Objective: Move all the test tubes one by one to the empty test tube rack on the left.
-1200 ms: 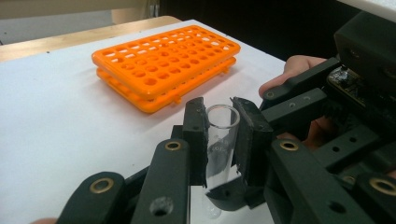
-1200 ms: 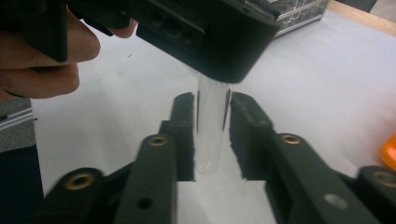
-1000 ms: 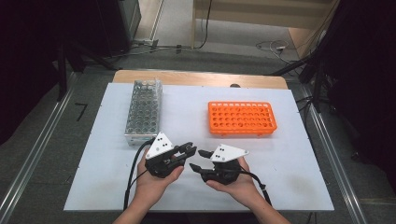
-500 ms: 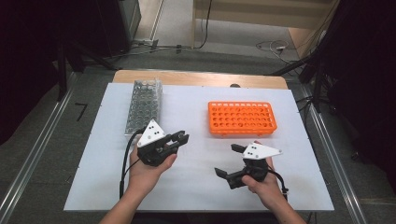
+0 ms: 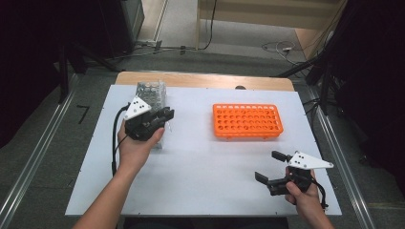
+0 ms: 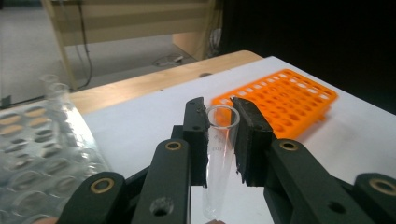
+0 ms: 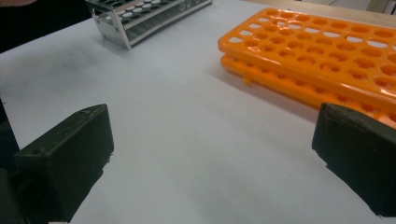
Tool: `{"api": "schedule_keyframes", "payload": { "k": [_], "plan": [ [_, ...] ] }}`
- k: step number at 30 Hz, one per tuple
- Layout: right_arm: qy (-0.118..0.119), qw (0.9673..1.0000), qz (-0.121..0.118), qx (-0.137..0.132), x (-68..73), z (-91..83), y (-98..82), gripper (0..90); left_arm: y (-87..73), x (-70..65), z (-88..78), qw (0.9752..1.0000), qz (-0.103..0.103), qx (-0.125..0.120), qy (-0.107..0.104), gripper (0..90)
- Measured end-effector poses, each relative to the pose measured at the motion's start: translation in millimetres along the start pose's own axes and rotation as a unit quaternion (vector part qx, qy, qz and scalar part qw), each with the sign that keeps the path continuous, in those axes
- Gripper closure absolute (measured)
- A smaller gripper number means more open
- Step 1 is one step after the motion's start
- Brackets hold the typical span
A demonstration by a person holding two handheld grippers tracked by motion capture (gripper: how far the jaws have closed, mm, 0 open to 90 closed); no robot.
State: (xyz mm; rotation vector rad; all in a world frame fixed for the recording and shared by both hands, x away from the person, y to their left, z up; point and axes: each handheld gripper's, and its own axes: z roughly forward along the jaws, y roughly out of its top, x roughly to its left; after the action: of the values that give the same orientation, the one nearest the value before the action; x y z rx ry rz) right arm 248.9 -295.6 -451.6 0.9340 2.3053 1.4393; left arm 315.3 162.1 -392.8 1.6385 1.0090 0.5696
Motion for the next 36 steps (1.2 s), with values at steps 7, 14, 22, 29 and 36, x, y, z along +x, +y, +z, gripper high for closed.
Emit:
{"api": "schedule_keyframes", "payload": {
  "k": [7,14,22,29,36],
  "plan": [
    [-0.003,1.0000,0.005,0.006,-7.8,-11.5,-11.9,0.0,13.3,34.0,18.5,0.9992,-0.016,-0.003,0.037,75.9],
    [-0.004,1.0000,0.002,0.008,-9.1,-11.8,-13.2,0.0,19.9,62.4,37.4,0.9967,-0.021,-0.005,0.079,75.9],
    [-0.003,0.9999,0.012,0.002,-12.4,-15.3,-14.7,0.0,12.3,76.7,54.2,0.9938,-0.024,0.014,0.108,75.9],
    [-0.004,0.9999,0.011,0.001,-12.8,-15.4,-15.0,0.0,2.2,74.3,70.4,0.9909,-0.019,0.056,0.121,75.8],
    [-0.010,0.9998,0.017,-0.002,-15.7,-17.6,-15.8,0.0,-1.7,75.1,72.1,0.9905,-0.036,0.074,0.110,69.1]
  ]
}}
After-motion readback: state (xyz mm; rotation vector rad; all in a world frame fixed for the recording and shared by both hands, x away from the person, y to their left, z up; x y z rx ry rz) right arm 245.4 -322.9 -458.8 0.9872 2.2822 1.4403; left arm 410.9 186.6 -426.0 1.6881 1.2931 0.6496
